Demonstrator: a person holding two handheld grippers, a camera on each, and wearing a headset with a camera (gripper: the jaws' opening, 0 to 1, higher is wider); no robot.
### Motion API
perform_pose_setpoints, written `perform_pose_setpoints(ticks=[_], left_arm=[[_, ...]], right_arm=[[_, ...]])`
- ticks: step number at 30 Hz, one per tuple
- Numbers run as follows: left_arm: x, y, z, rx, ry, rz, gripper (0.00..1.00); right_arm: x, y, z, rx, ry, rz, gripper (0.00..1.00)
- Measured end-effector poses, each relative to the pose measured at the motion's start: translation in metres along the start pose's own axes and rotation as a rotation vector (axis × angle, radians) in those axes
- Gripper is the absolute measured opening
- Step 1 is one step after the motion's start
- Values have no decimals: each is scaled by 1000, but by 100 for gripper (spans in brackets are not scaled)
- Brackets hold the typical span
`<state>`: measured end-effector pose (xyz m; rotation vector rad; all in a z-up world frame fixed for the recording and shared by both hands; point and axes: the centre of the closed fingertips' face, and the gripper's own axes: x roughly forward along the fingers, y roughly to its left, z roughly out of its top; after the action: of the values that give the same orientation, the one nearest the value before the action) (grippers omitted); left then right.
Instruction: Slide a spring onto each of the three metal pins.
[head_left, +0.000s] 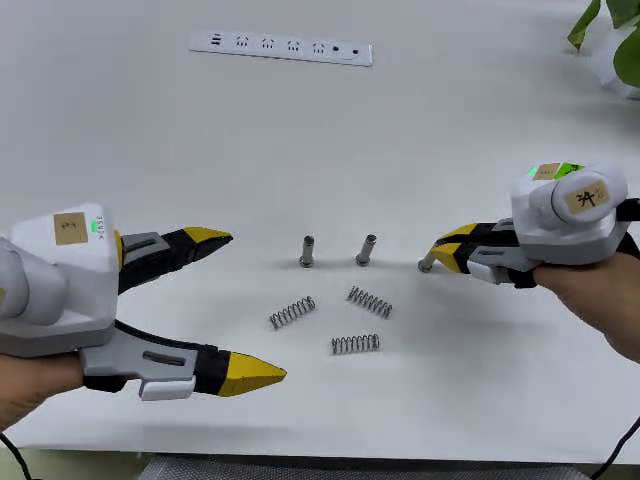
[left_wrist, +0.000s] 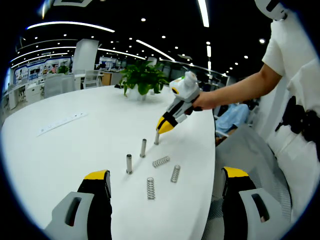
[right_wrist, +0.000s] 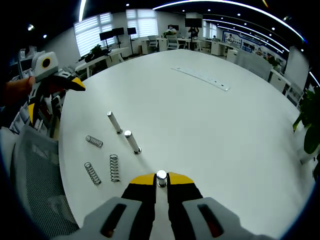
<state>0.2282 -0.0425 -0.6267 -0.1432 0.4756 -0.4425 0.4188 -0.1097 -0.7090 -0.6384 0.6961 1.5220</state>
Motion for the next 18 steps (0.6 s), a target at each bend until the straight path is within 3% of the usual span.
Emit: perform_pose_setpoints(ticks=[18], left_arm=[[3, -2, 3, 3, 0, -7, 93]], right_arm=[[-3, -1, -2, 16, -17, -3, 9]])
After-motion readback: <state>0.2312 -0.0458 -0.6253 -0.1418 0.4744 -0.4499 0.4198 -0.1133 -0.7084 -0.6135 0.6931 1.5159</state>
